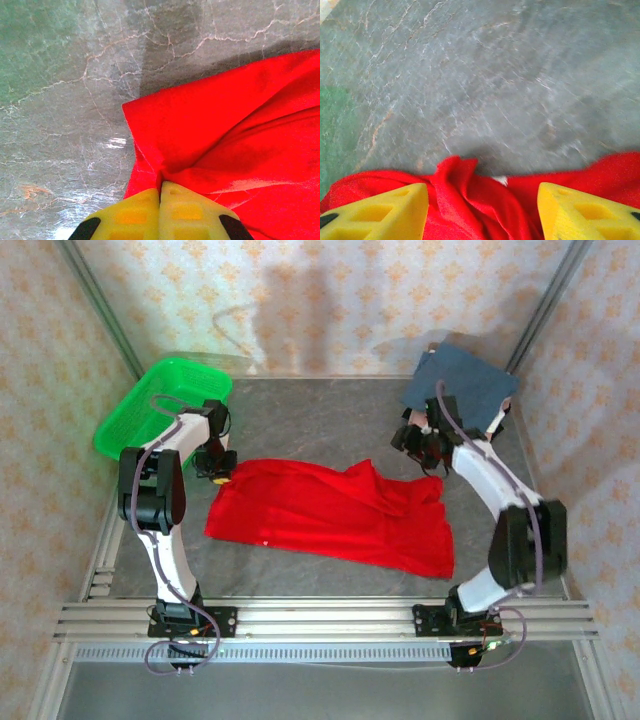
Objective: Fold and stack the t-shirts
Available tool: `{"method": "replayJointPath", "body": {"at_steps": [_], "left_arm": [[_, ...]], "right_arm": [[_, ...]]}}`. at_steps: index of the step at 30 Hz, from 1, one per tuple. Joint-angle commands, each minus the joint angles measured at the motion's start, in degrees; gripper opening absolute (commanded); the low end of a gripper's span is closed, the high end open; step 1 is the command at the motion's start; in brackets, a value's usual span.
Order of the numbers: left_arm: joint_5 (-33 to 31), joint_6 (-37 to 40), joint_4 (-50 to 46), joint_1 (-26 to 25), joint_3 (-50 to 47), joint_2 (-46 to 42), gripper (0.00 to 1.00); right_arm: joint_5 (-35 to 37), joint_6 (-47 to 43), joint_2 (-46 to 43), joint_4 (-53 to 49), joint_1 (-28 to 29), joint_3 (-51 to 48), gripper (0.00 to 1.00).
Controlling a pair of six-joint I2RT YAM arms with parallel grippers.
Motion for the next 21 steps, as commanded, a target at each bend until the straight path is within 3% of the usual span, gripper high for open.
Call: {"method": "replayJointPath", "body": {"at_steps": [1,5,16,21], "left_arm": [[0.9,-0.3,0.5,-0.3,-0.6,-1.6,0.02],[0.7,-0.1,0.4,-0.3,-0.5,-1.7,0.01],[0.9,-0.3,0.4,-0.2,0.2,-0.9,0.01],[0.6,-0.1,0.1,-0.3,0.5,-0.6,0.01]], "right_arm": [[-3.1,-2.7,9.0,-5.9,0.1,3.6,0.57],[-9.3,-2.8,13.4,-1.4,0.9,4.4,0.54],[-13.3,-5.0,11.7,2.6,2.4,-1.7,0.44],[-11.4,-5.9,11.6,1.6,2.8,-3.1,0.38]]}}
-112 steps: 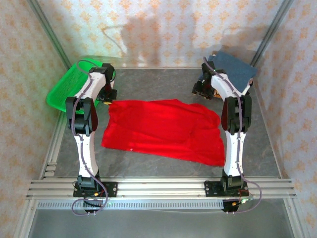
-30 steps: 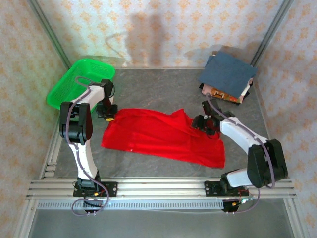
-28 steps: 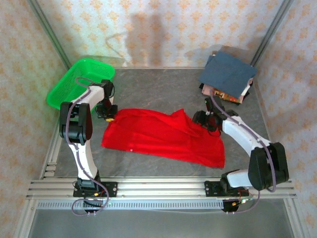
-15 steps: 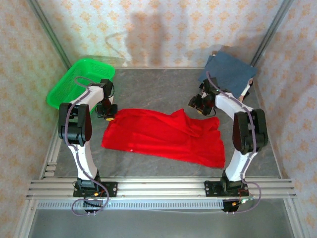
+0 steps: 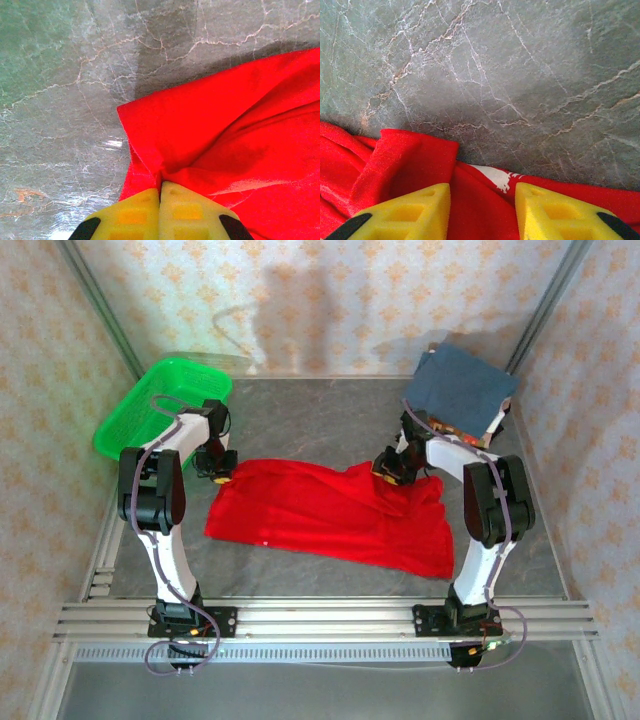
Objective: Fold and stack the t-shirts
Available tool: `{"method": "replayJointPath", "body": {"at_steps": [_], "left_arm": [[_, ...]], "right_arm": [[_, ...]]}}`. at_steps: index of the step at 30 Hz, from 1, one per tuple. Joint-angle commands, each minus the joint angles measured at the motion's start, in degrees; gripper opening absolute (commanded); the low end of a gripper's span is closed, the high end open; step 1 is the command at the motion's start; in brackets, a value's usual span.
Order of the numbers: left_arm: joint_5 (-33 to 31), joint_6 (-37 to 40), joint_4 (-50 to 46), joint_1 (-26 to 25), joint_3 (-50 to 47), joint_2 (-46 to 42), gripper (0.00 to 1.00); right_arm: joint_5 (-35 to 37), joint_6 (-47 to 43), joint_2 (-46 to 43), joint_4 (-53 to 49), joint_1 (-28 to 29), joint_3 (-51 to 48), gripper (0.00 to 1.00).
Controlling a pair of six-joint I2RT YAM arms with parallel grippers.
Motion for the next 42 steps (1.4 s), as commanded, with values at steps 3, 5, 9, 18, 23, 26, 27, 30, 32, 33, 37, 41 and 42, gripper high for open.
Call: {"method": "replayJointPath", "body": {"at_steps": [3,5,9,18,23,26,27,30,32,33,37,41,42], "left_arm": [[-0.2,-0.2,-0.2,-0.3,0.6,-0.5,0.01],[-0.3,-0.2,-0.2,-0.3,0.7,-0.3,0.01],[-0.5,-0.3,-0.3,-0.3,0.8,-0.3,0.01],[-0.6,-0.3,-0.1,-0.3,0.5,-0.1,0.01],[-0.5,-0.4,0.1,-0.3,0.6,0.2,0.01],[-0.5,-0.5,0.1,-0.3,0.5,0.2,0.01],[-0.5,-0.4,0.0,-0.3,0.5,0.2,0.01],[-0.6,-0.4,0.0,-0.3,0.4,0.3,0.01],[-0.5,-0.3,0.0,-0.3,0.2,0.3,0.0],[-0.5,-0.1,0.0,-0.3,0.1,0.2,0.01],[-0.9,0.1,0.0,-0.2,-0.5,-0.1,0.0],[-1.2,0.3,0.1,-0.3,-1.2,-0.5,0.0],[-1.1,0.2,0.2,-0.2,-1.4,-0.5,0.0]], "right_arm": [[0.3,-0.4,-2.0,2.1,0.5,-1.9,0.34],[0.0,0.4,-2.1,2.7,0.6,-1.3,0.29],[0.3,-0.6,-2.5,1.1,0.6,0.2,0.13],[2.6,-3.3,-5.3,-4.4,0.2,4.5,0.0],[4.0,-4.6,-5.4,-6.7,-0.2,6.3,0.0],[4.4,-4.0,-5.9,-6.7,-1.0,6.1,0.0],[4.2,-3.5,-5.9,-6.6,-1.7,5.8,0.0],[1.8,-0.8,-5.9,-4.2,-4.2,4.2,0.0],[1.3,-0.7,-5.0,-4.2,-4.7,4.7,0.0],[1.6,-1.3,-4.3,-5.5,-4.8,5.5,0.0],[1.9,-3.1,-3.6,-7.9,-4.6,4.9,0.0],[1.3,-3.9,-8.2,-6.1,-3.0,-0.1,0.0],[2.0,-4.0,-8.7,-7.0,-2.9,-0.8,0.0]]}}
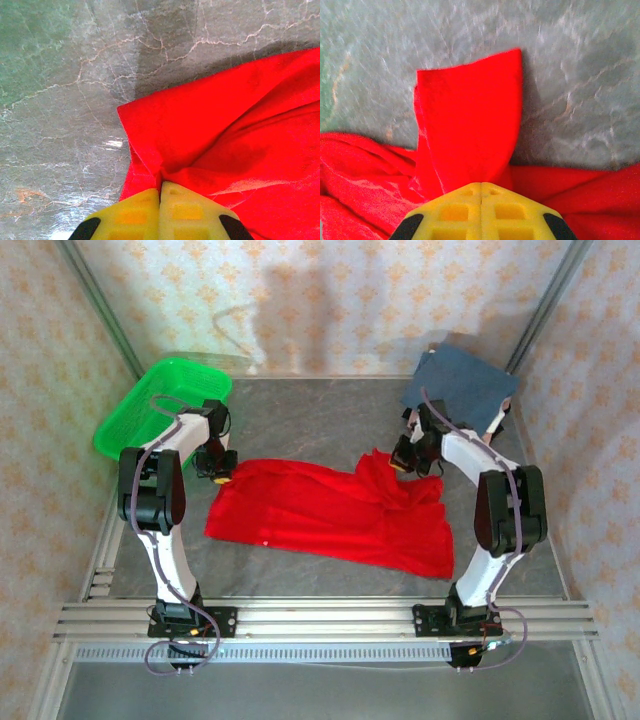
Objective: Fold and stack the t-shirts
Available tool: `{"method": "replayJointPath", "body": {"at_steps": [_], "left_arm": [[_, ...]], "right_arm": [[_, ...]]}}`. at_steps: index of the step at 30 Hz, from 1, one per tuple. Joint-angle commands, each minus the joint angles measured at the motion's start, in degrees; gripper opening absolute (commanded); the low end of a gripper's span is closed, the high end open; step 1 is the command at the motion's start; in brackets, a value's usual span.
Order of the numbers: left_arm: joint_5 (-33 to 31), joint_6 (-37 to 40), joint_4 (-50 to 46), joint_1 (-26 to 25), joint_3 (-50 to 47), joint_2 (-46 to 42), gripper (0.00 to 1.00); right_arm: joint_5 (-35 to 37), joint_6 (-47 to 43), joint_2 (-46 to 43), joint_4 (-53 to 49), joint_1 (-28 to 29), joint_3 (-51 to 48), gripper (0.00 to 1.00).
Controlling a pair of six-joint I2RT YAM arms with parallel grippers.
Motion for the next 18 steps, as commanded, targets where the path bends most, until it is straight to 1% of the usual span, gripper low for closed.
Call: {"method": "replayJointPath", "body": {"at_steps": [1,6,7,9,11,13,15,16,18], "left_arm": [[-1.0,0.1,0.3,-0.3,-1.3,-0.6,0.0],[-0.9,-0.1,0.5,-0.2,-1.8,-0.5,0.0],[-0.9,-0.2,0.5,-0.2,-1.9,-0.5,0.0],[-0.8,-0.3,0.7,-0.3,-2.0,-0.5,0.0],[-0.8,-0.3,0.7,-0.2,-2.1,-0.4,0.0],[-0.9,-0.3,0.6,-0.3,-2.0,-0.3,0.0],[-0.9,-0.4,0.6,-0.3,-2.2,-0.4,0.0],[-0.9,-0.3,0.6,-0.3,-2.3,-0.5,0.0],[-1.0,-0.5,0.7,-0.3,-2.6,-0.8,0.0]], "right_arm": [[1.4,-1.4,-3.6,-3.2,0.8,-3.2,0.0],[3.9,-1.9,-7.4,-5.6,2.6,-8.9,0.0],[3.7,-2.1,-7.8,-5.6,3.0,-9.9,0.0],[0.8,-2.5,-8.3,-4.0,3.4,-11.9,0.01],[-3.5,-2.4,-9.2,-1.0,3.9,-13.3,0.11],[-6.0,-2.0,-11.3,2.2,4.0,-14.5,0.28],[-4.9,-0.9,-13.6,3.7,3.6,-15.0,0.42],[-3.5,-0.1,-14.6,3.8,2.8,-15.0,0.47],[-2.1,1.7,-16.5,4.3,0.4,-15.2,0.47]]}}
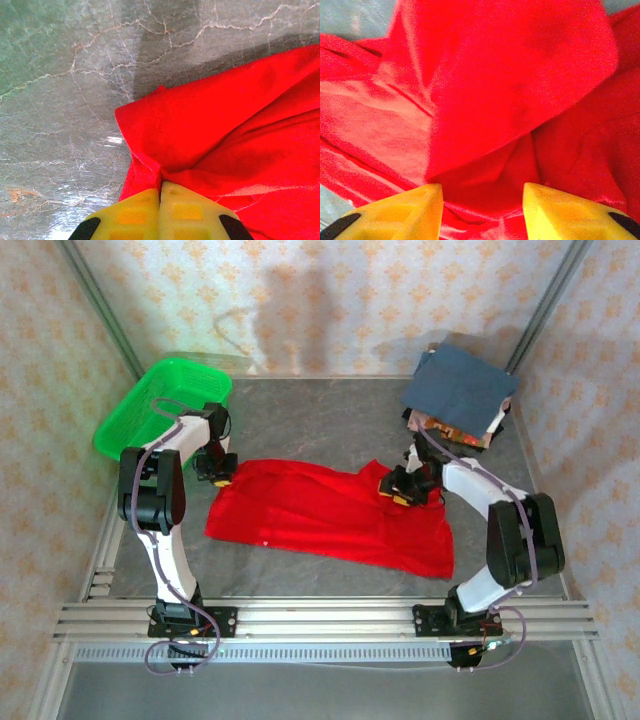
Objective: Fold and stack the t-shirts
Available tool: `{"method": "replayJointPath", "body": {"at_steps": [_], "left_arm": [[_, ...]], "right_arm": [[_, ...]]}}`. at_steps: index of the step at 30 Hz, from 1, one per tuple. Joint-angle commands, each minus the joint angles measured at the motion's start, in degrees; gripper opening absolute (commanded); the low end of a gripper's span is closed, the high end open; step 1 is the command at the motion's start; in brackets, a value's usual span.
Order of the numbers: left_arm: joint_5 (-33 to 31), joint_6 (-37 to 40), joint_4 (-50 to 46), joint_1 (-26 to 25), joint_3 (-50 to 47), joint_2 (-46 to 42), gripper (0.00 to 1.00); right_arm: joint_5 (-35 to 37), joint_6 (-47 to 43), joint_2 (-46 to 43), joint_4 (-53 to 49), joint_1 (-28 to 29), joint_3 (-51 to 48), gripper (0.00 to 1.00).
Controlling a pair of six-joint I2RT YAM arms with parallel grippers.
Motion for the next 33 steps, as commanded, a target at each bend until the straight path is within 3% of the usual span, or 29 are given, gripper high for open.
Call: {"method": "replayJointPath", "body": {"at_steps": [1,4,8,13,16,29,33], "left_arm": [[-1.0,-0.4,0.1,-0.3,-1.4,-0.9,0.0],[-1.1,-0.4,0.3,-0.3,-1.9,-1.2,0.0],[-1.1,-0.5,0.4,-0.3,-1.9,-1.1,0.0],[-0.9,-0.7,0.5,-0.3,-1.6,-1.0,0.0],[-0.9,-0.7,0.5,-0.3,-1.7,-1.0,0.0],[-0.8,-0.6,0.2,-0.4,-0.7,-0.2,0.0],[-0.8,-0.5,0.3,-0.3,-0.8,-0.2,0.0]], "right_arm": [[2.4,3.1,-4.6,3.6,-3.8,-0.3,0.47],[9.8,5.6,-6.6,0.7,-7.5,1.1,0.48],[10.9,5.5,-3.3,-2.3,-9.8,4.7,0.42],[7.3,8.2,2.7,1.6,-9.8,5.6,0.36],[4.3,10.6,5.7,6.6,-9.9,5.1,0.37],[0.5,9.5,19.5,10.9,-7.0,14.3,0.41],[-1.7,10.2,21.0,12.8,-5.5,17.1,0.23]]}}
